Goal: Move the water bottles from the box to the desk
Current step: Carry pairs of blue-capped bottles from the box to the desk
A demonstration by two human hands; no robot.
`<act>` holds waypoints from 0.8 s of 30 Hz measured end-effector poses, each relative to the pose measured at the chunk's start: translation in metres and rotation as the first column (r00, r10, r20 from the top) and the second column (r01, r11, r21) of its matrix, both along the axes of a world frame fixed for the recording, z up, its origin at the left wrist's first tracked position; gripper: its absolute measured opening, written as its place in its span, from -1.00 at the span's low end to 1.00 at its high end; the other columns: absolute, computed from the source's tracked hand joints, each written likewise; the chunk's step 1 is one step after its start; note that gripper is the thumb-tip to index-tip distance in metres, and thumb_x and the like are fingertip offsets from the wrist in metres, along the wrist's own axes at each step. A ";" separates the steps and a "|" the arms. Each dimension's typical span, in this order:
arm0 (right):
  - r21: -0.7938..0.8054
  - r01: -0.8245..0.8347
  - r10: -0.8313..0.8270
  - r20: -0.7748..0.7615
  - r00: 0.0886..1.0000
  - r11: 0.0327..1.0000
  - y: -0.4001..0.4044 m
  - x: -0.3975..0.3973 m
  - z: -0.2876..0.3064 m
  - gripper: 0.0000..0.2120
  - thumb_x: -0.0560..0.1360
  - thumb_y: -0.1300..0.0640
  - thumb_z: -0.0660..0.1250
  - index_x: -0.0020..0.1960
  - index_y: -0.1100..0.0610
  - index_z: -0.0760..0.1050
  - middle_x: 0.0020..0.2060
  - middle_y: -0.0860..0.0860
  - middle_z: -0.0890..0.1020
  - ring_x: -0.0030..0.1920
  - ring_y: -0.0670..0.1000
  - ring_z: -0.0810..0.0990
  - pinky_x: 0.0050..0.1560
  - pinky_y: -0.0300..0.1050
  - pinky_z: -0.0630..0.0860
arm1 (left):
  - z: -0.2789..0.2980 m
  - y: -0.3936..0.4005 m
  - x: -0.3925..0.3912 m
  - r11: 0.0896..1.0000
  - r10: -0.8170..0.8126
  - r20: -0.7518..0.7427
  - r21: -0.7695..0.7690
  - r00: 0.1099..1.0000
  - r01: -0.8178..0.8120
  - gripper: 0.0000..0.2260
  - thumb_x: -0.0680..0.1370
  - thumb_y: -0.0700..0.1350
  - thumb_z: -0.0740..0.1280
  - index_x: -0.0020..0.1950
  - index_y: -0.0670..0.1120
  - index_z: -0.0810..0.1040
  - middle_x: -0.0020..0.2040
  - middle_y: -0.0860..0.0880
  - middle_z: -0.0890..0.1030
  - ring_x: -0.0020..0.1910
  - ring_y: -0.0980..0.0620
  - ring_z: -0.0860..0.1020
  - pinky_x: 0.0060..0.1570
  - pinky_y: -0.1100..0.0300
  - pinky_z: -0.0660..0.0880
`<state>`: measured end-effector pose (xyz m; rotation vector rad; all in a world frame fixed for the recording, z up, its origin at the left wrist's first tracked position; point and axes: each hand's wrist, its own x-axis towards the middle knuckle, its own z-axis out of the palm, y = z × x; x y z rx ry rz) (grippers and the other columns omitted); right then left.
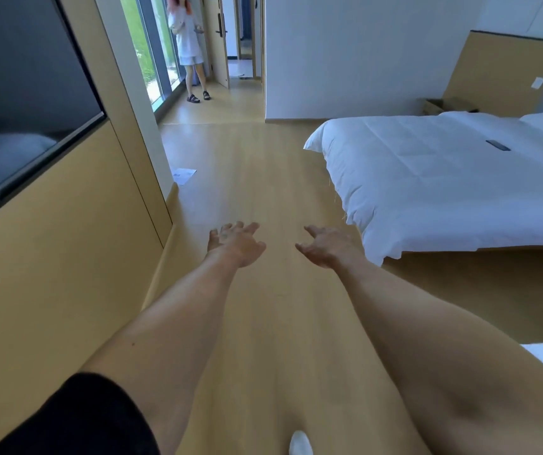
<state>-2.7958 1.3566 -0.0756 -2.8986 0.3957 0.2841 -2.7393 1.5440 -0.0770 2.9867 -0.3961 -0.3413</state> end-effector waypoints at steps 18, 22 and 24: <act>0.050 -0.026 0.029 -0.056 0.998 0.998 -0.111 0.262 -0.007 -0.38 0.61 -0.29 0.09 0.60 -0.11 0.11 0.55 0.05 0.27 0.53 0.12 0.24 0.48 0.14 0.22 | 0.005 -0.113 0.254 0.998 0.036 0.003 -0.045 0.999 -0.035 -0.48 0.64 0.16 0.11 0.61 0.15 0.18 0.59 -0.01 0.23 0.57 -0.11 0.15 0.54 -0.12 0.02; 0.039 0.006 -0.003 -0.054 0.999 0.999 -0.126 0.324 -0.008 -0.38 0.60 -0.29 0.09 0.60 -0.11 0.11 0.54 0.06 0.29 0.52 0.13 0.26 0.46 0.13 0.26 | 0.000 -0.126 0.326 0.998 0.005 0.006 -0.057 1.000 -0.005 -0.49 0.64 0.17 0.12 0.60 0.15 0.19 0.58 -0.02 0.26 0.56 -0.12 0.17 0.54 -0.13 0.04; 0.023 0.031 -0.030 -0.046 0.998 0.999 -0.132 0.358 -0.006 -0.38 0.60 -0.29 0.09 0.60 -0.11 0.12 0.53 0.06 0.30 0.51 0.14 0.28 0.45 0.12 0.27 | 0.000 -0.133 0.368 0.998 -0.021 0.015 -0.056 1.000 0.022 -0.49 0.64 0.18 0.12 0.60 0.15 0.20 0.57 -0.03 0.27 0.56 -0.13 0.19 0.53 -0.13 0.06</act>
